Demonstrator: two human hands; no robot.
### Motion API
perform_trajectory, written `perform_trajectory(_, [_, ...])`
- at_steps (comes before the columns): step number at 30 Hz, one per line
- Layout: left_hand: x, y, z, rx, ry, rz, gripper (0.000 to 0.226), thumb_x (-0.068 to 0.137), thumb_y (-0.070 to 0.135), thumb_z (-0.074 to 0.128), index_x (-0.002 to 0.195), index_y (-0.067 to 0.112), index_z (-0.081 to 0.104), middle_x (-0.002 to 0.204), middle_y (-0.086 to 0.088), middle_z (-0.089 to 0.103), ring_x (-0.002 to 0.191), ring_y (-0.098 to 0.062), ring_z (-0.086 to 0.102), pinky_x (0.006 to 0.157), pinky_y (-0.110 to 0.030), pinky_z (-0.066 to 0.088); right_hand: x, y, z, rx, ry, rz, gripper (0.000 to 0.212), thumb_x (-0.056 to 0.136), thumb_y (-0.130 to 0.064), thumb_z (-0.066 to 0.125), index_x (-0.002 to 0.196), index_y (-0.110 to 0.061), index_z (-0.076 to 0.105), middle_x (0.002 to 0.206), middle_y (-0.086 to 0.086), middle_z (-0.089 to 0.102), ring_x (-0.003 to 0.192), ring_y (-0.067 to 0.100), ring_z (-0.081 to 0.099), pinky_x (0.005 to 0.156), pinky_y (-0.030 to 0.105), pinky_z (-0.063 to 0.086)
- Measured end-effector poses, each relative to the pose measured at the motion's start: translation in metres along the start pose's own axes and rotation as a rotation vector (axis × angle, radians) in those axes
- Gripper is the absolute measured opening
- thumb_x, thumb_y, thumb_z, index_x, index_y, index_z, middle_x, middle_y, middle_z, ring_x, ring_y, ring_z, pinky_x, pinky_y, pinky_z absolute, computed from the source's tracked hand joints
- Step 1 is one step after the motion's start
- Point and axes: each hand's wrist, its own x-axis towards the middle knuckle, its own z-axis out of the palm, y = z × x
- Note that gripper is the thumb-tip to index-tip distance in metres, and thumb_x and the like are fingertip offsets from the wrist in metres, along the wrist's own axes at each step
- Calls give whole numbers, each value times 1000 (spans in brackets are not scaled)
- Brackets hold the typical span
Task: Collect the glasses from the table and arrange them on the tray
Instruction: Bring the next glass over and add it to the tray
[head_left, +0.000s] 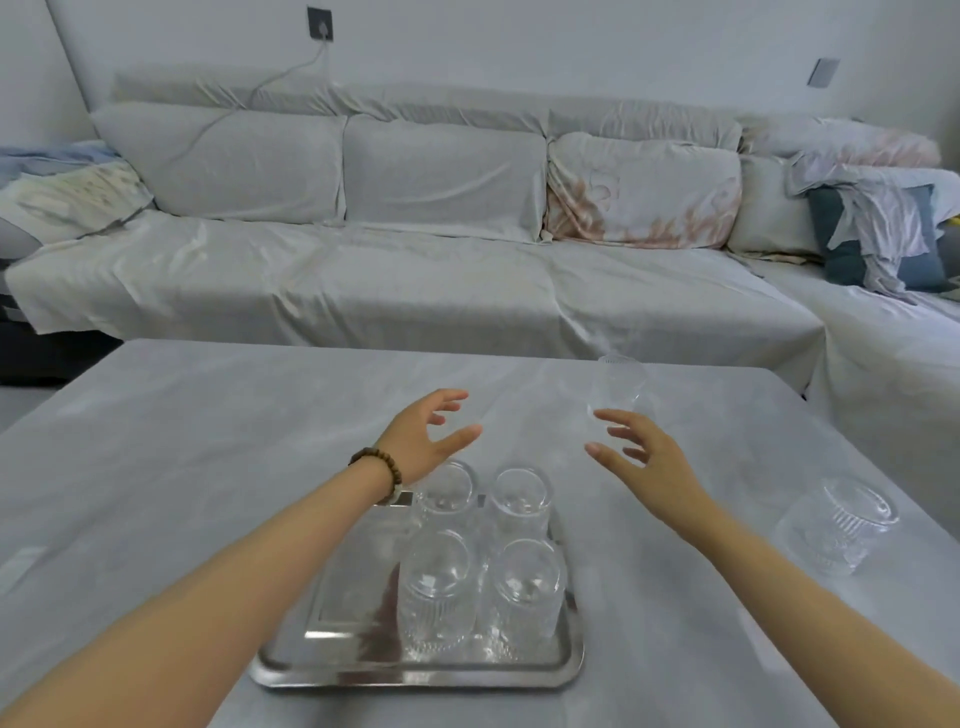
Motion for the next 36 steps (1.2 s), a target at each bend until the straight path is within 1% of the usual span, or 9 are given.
perform_trajectory(6, [80,13,52,10,-75,-22,58,81,45,64,132,26,45,132,1,51,109,-14,49,89,-28,41,58,58,-30,141,227,197,44,78,-27,77,116,-19,57,121,-5,59,107,18,60,79,25,44])
perform_trajectory(15, [171,21,142,-27,-120,-46,70,79,47,64,139,23,37,139,-1,47,111,-18,52,91,-31,44,123,135,-16,246,188,288,81,73,-30,81,140,-22,36,127,-7,46,112,16,53,85,27,44])
perform_trajectory(20, [202,25,175,-18,-179,7,79,72,49,72,139,25,36,140,0,45,106,-16,52,86,-30,45,135,159,-7,341,160,263,74,74,-26,80,138,-26,42,124,-6,56,101,2,60,66,8,50])
perform_trajectory(22, [212,28,184,-15,-185,25,82,70,49,73,139,26,36,141,-1,45,107,-16,52,86,-30,46,138,165,-5,335,186,250,72,74,-25,80,137,-24,45,120,-3,60,97,-2,60,64,5,49])
perform_trajectory(26, [222,31,193,-10,-189,31,87,66,52,75,140,28,35,142,1,46,118,-22,51,94,-37,48,140,168,-4,313,209,242,72,74,-26,80,137,-23,46,118,-2,61,99,7,62,70,11,48])
perform_trajectory(30, [216,32,192,-56,-159,20,84,67,50,75,138,26,38,142,3,46,118,-25,52,88,-32,46,136,162,-6,331,161,222,72,76,-21,79,138,-21,44,121,0,59,101,11,61,68,8,50])
perform_trajectory(33, [201,33,182,-148,-124,-35,79,70,48,73,137,24,40,141,2,45,114,-23,53,90,-36,50,127,149,-6,327,127,200,70,76,-20,78,138,-22,45,124,1,58,110,16,59,82,16,50])
perform_trajectory(34, [195,35,177,-193,-109,-53,77,70,48,73,136,23,42,139,1,46,112,-22,54,88,-36,52,124,142,-6,334,119,188,68,77,-20,78,136,-23,46,123,-2,59,113,16,59,87,20,50])
perform_trajectory(36, [179,40,162,-282,-68,-66,71,72,46,72,133,21,46,130,3,48,106,-17,55,74,-27,57,115,126,-6,362,97,147,61,78,-20,77,131,-30,49,118,-14,60,113,11,59,89,20,50])
